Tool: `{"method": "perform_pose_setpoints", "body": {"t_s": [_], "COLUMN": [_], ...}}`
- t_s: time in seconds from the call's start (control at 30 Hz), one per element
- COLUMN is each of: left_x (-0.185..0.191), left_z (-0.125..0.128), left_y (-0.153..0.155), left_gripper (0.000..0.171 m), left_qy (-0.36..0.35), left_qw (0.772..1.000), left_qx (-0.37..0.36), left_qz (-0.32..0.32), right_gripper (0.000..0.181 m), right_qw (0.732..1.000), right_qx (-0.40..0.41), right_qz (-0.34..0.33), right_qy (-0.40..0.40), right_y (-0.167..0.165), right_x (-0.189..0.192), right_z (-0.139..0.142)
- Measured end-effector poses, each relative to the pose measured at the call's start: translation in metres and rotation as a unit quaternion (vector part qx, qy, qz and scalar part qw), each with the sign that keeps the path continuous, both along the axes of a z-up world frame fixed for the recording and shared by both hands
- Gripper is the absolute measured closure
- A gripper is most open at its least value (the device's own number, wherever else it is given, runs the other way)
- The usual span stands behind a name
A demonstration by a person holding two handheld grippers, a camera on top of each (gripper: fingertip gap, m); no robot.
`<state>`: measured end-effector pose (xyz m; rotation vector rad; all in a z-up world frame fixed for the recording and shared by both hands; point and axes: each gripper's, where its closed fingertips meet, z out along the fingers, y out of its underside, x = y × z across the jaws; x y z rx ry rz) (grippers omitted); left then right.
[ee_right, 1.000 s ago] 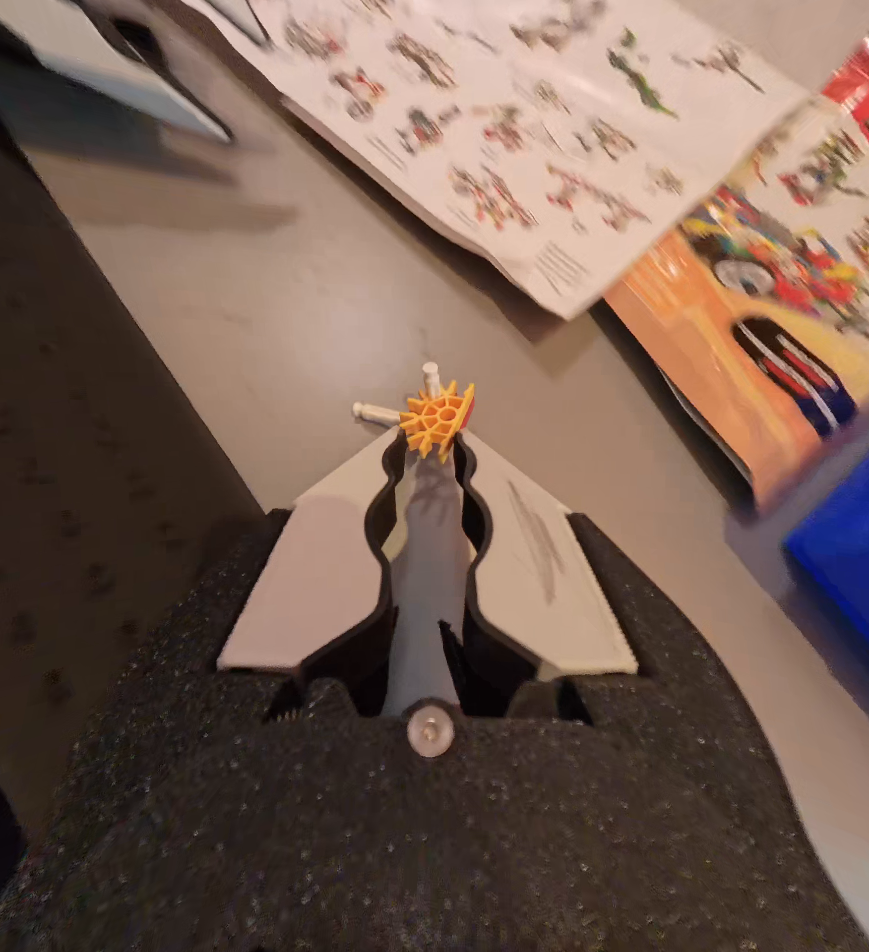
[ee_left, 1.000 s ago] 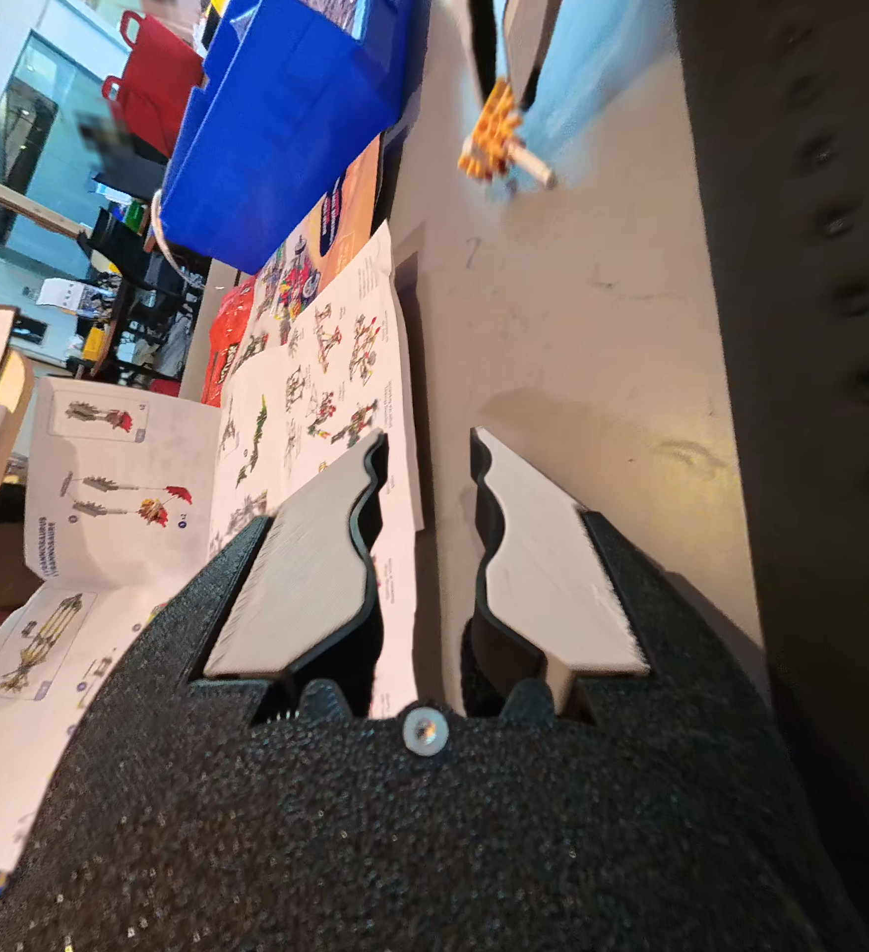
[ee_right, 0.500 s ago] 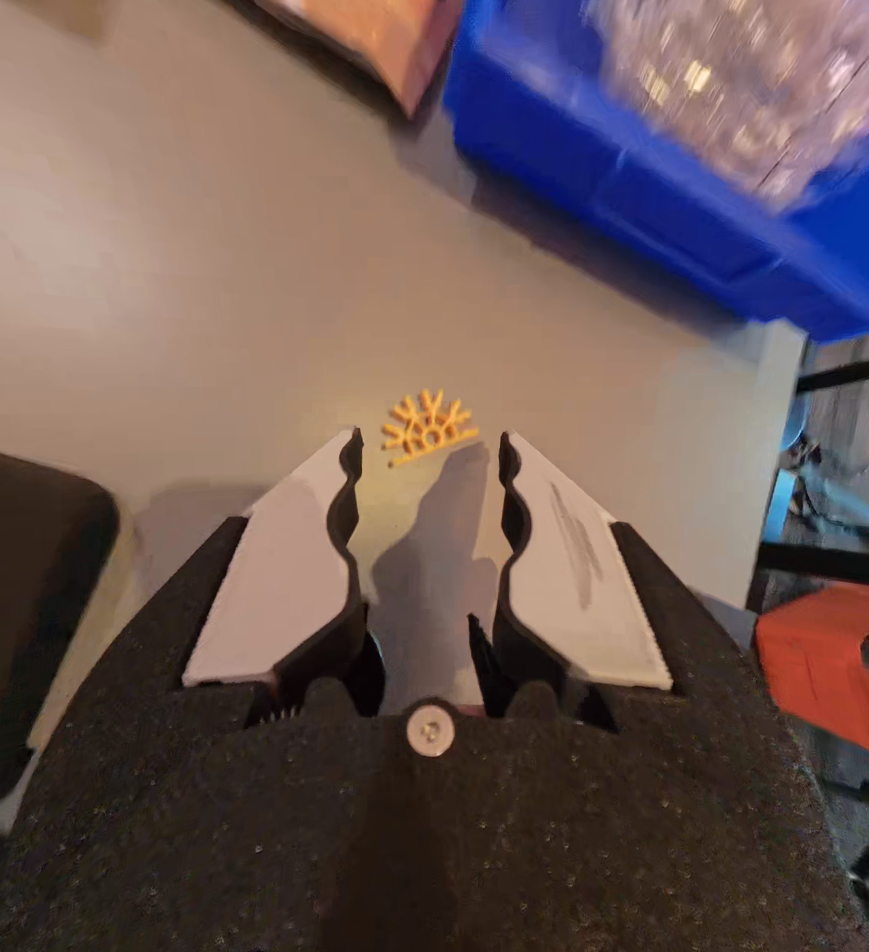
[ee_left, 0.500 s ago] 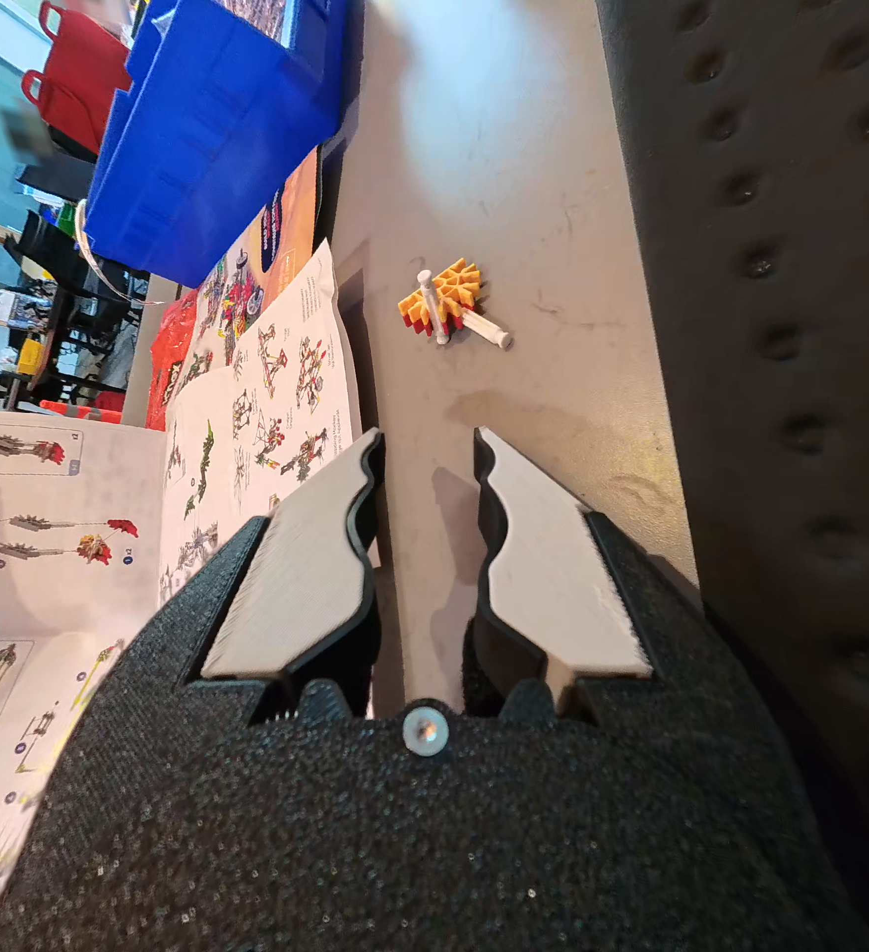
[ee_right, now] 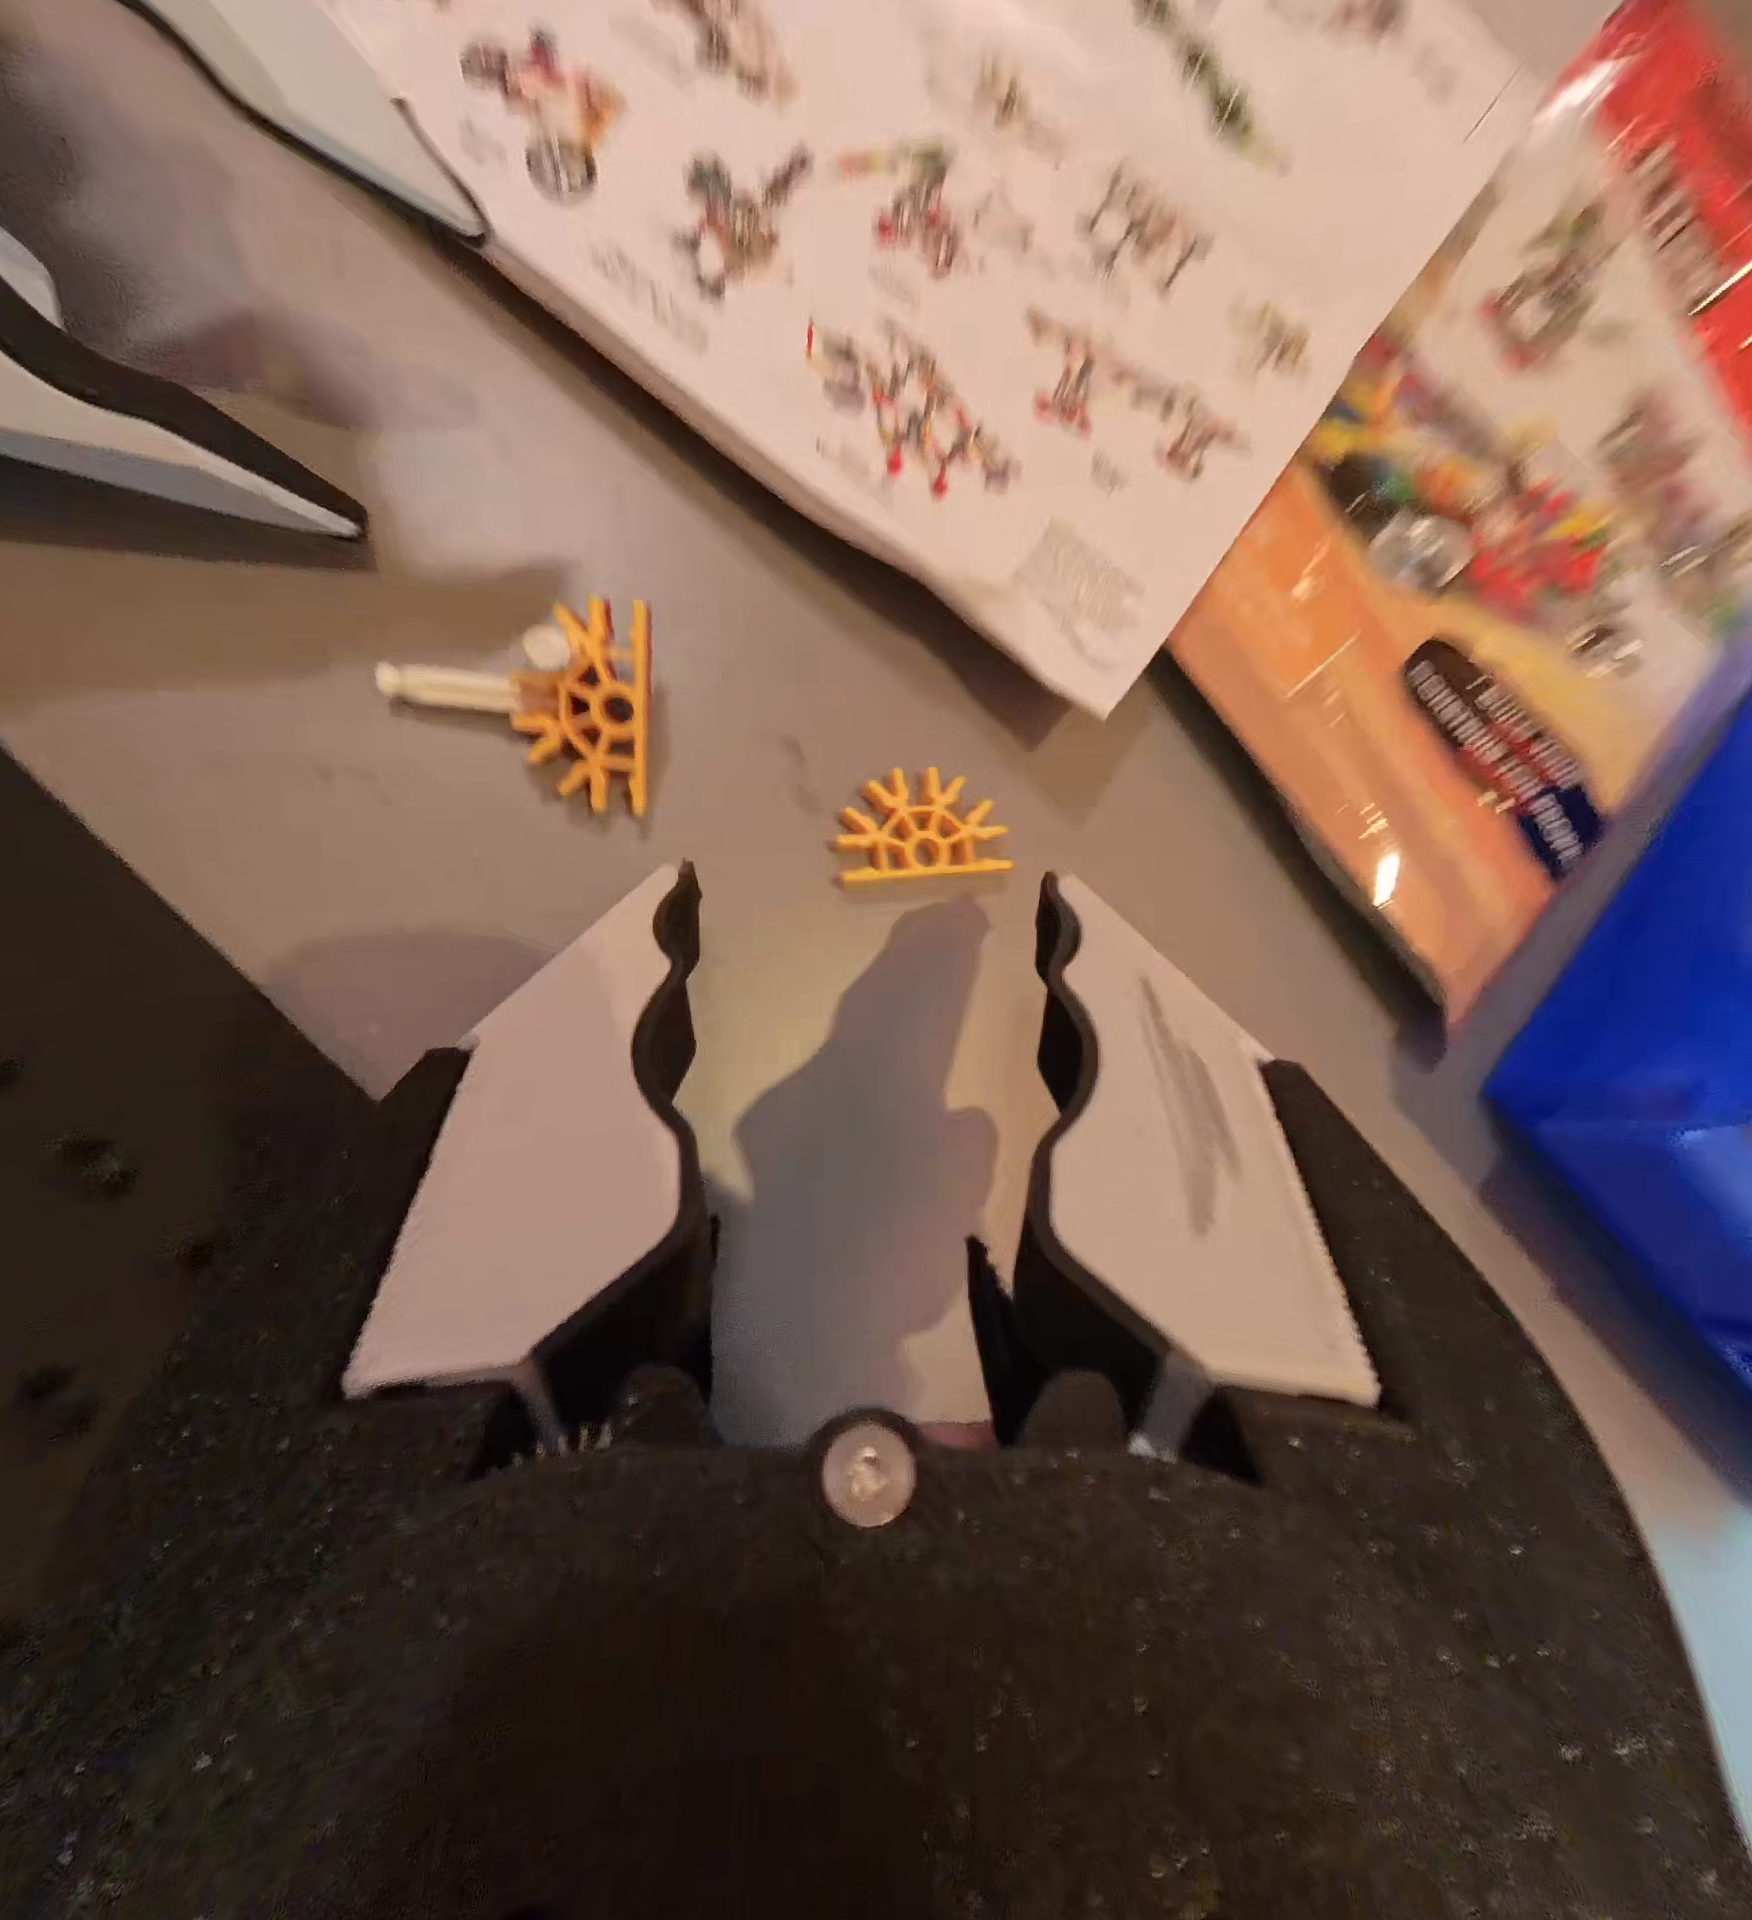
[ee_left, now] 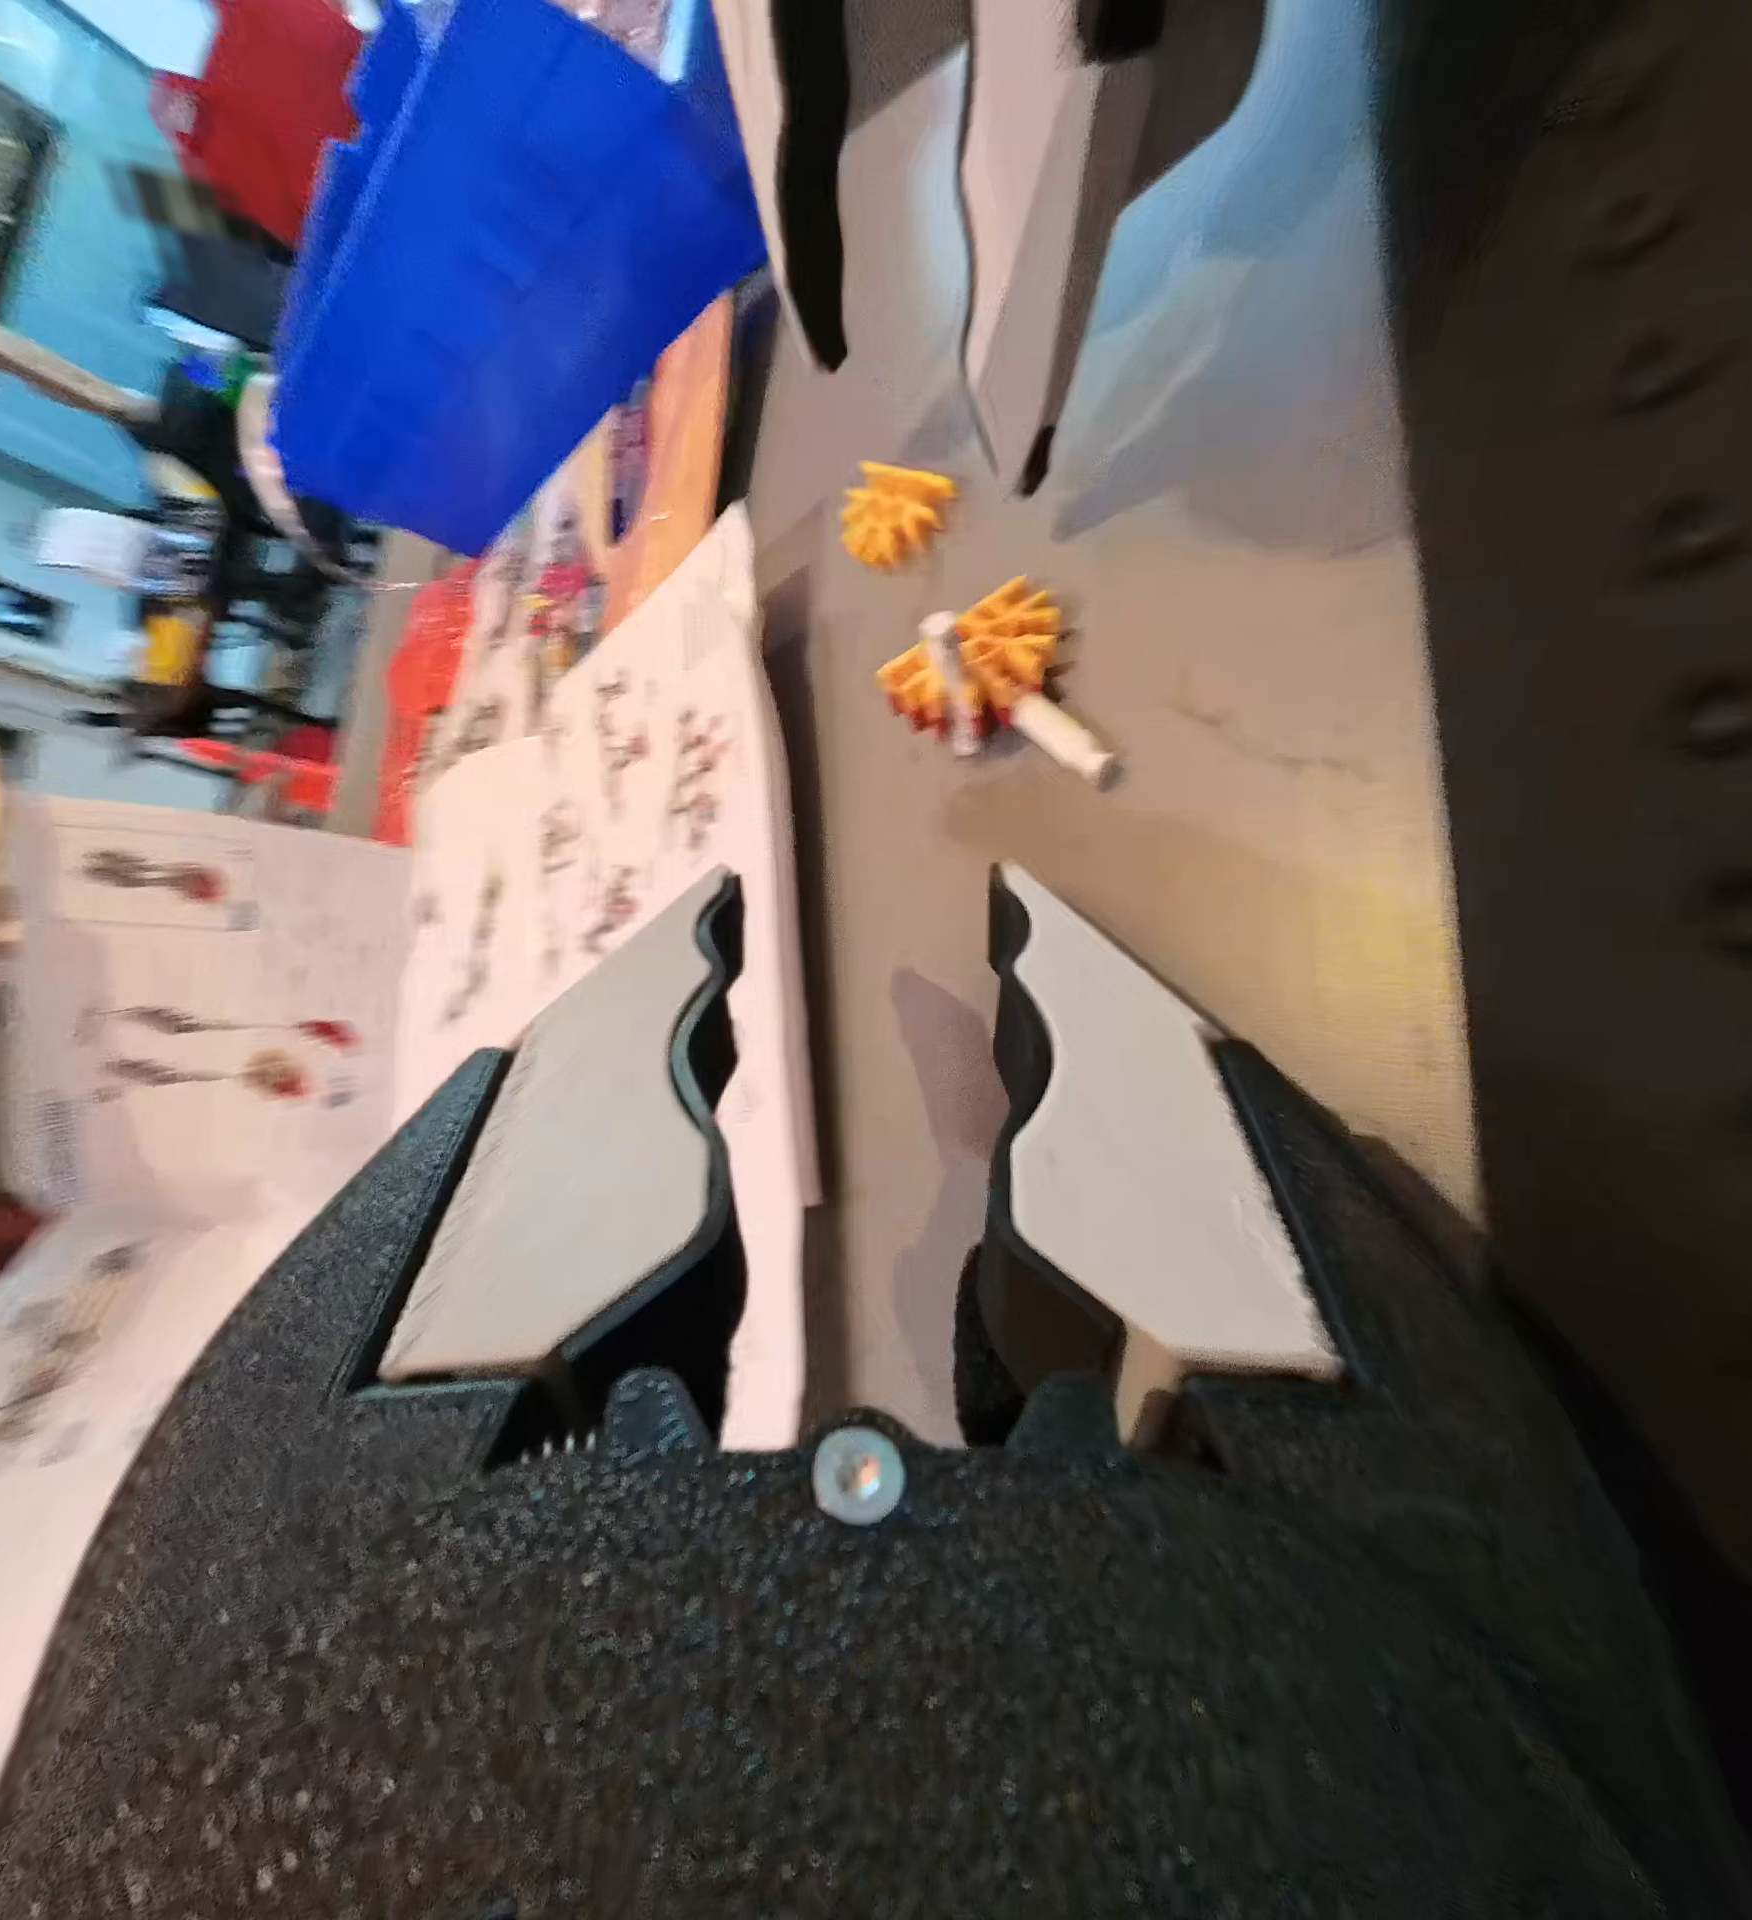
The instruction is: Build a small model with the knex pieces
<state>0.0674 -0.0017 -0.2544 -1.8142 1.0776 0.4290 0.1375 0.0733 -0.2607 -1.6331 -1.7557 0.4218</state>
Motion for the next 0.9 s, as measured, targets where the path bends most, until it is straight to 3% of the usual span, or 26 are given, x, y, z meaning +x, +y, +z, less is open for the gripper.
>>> {"method": "perform_pose_setpoints", "body": {"t_s": [0.1,0.23,0.37,0.47,0.53,0.67,0.9], "left_x": [-0.023,-0.036,-0.008,0.010,0.015,0.037,0.035], "left_z": [0.018,0.031,0.042,0.035,0.039,0.043,0.044], "left_y": [0.008,0.003,-0.012,-0.020,-0.023,-0.020,-0.018], "left_gripper": [0.117,0.117,0.116,0.113,0.113,0.126,0.133], "left_qy": [0.092,0.074,0.060,0.046,0.094,0.119,0.138], "left_qw": [0.992,0.988,0.980,0.968,0.951,0.941,0.935], "left_qx": [0.069,0.079,0.106,0.126,0.153,0.191,0.198], "left_qz": [0.045,0.109,0.155,0.213,0.252,0.251,0.261], "right_gripper": [0.116,0.116,0.117,0.118,0.119,0.118,0.123], "right_qw": [0.996,0.987,0.978,0.968,0.962,0.962,0.921], "right_qx": [0.032,0.082,0.073,0.062,0.056,0.045,-0.126], "right_qz": [-0.003,-0.014,-0.016,-0.016,-0.020,-0.028,-0.123], "right_qy": [0.087,0.140,0.196,0.244,0.268,0.268,0.348], "right_y": [-0.013,-0.027,-0.055,-0.079,-0.091,-0.102,-0.140], "right_x": [0.001,0.037,0.086,0.125,0.152,0.198,0.290], "right_z": [0.024,0.033,0.041,0.049,0.050,0.043,-0.015]}}
